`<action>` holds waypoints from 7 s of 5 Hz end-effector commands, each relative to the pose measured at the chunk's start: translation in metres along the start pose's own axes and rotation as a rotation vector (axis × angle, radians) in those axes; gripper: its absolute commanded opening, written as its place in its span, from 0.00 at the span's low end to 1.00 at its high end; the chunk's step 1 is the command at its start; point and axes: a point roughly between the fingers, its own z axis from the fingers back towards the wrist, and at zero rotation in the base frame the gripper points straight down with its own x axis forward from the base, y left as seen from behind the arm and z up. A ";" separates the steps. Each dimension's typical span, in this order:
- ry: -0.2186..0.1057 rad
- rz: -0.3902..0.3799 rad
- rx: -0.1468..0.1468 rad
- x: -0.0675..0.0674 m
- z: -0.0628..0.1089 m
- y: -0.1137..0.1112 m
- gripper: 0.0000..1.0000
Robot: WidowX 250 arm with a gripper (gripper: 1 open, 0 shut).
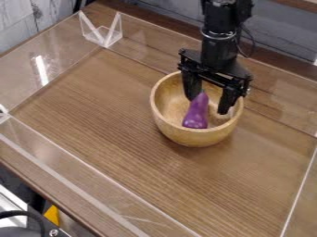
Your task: Remove the purple eggplant from inside the brown bowl and put it on the table
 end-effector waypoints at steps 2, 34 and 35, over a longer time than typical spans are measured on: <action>-0.044 0.012 0.010 0.002 0.012 0.003 1.00; -0.037 0.197 0.005 -0.004 0.068 0.021 1.00; -0.029 0.202 0.005 -0.007 0.064 0.020 1.00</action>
